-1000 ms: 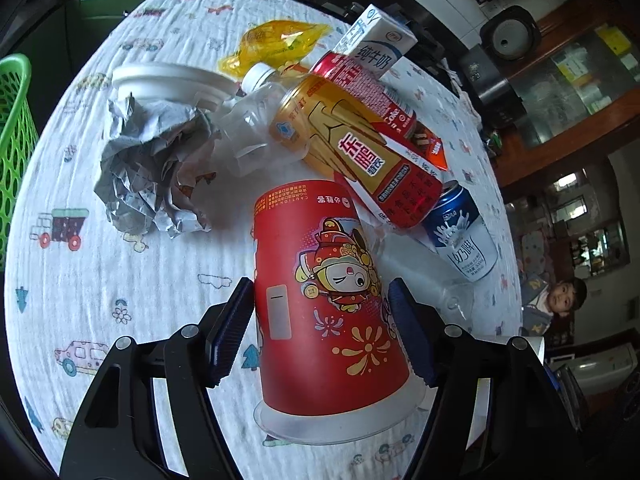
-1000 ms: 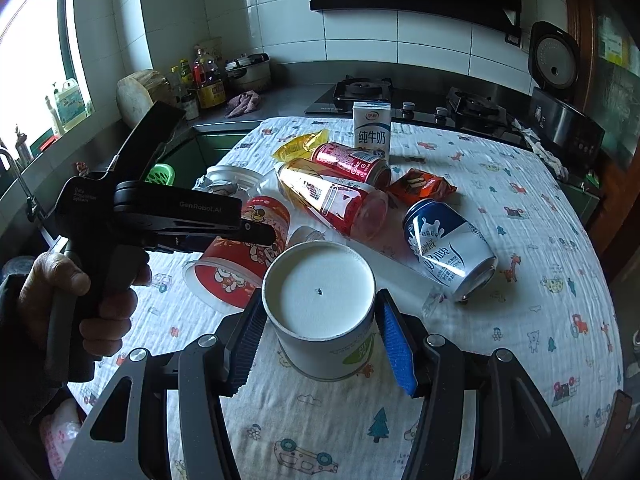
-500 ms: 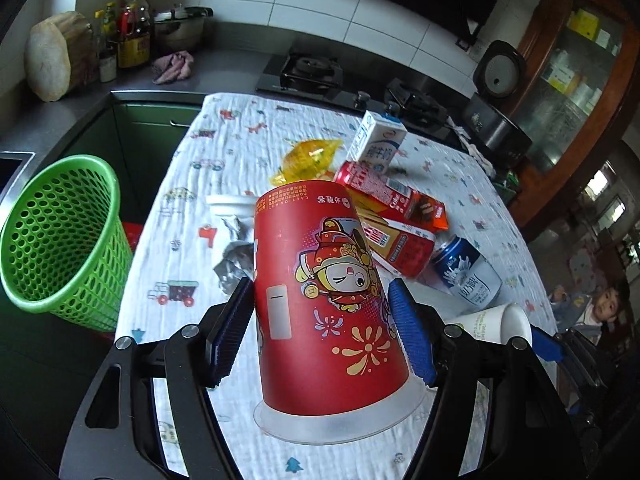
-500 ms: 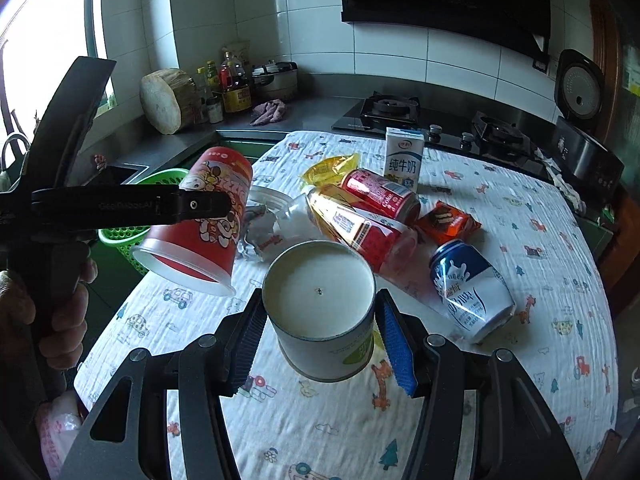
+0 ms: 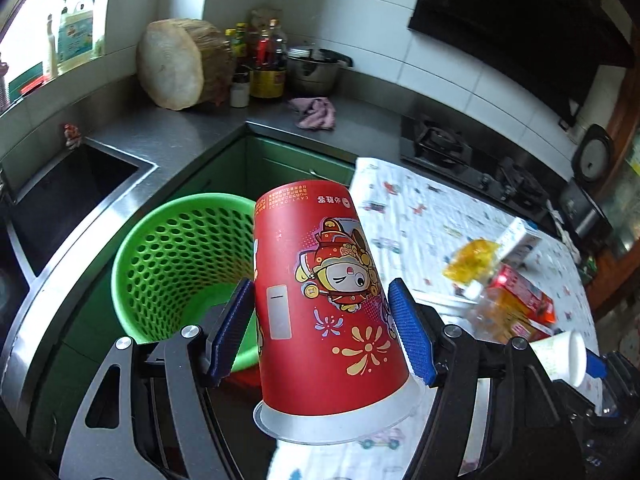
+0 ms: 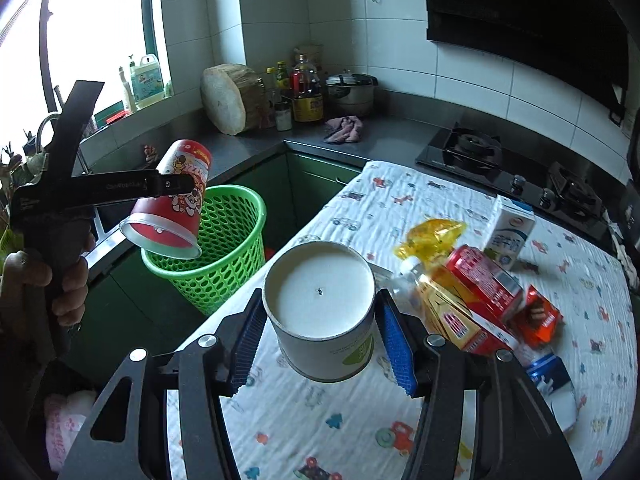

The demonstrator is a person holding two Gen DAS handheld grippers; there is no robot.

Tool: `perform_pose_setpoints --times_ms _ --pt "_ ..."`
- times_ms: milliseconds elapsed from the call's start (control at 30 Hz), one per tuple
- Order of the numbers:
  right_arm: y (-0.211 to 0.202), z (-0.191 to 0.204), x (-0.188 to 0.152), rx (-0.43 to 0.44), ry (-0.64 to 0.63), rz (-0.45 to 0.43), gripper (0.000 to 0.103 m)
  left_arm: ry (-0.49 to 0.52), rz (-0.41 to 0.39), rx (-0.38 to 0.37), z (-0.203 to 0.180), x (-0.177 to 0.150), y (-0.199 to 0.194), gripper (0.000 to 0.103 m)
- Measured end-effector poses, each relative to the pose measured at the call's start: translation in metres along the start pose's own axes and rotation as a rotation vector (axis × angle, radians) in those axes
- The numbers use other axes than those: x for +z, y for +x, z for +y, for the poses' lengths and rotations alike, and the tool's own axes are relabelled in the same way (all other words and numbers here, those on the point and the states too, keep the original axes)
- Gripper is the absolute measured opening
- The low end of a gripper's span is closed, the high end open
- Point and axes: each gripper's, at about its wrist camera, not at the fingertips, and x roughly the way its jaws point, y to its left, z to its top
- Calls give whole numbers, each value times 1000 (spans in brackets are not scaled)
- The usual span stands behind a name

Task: Collect trash
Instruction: 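Carry both cups to the green wastebasket and open both tools to drop them, then move the left tool back to the table and grasp the crumpled foil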

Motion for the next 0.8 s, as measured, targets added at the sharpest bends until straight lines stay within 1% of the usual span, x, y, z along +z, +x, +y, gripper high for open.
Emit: perform_pose_setpoints --times_ms 100,200,333,533,700,733,800 --pt "26 13 18 35 -2 17 54 -20 12 78 36 11 22 68" --pt "52 29 35 65 -10 34 54 -49 40 121 68 19 46 68" --pt "88 51 55 99 -23 64 54 -89 81 138 101 20 72 68" --pt "135 79 77 124 -52 98 54 -106 132 160 128 18 107 70" --pt "172 96 90 143 -69 120 54 -143 145 149 145 15 120 71" --pt "178 99 92 148 -72 125 54 -151 146 142 147 15 122 75" --pt "189 104 94 160 -71 134 54 -162 143 136 152 16 122 77"
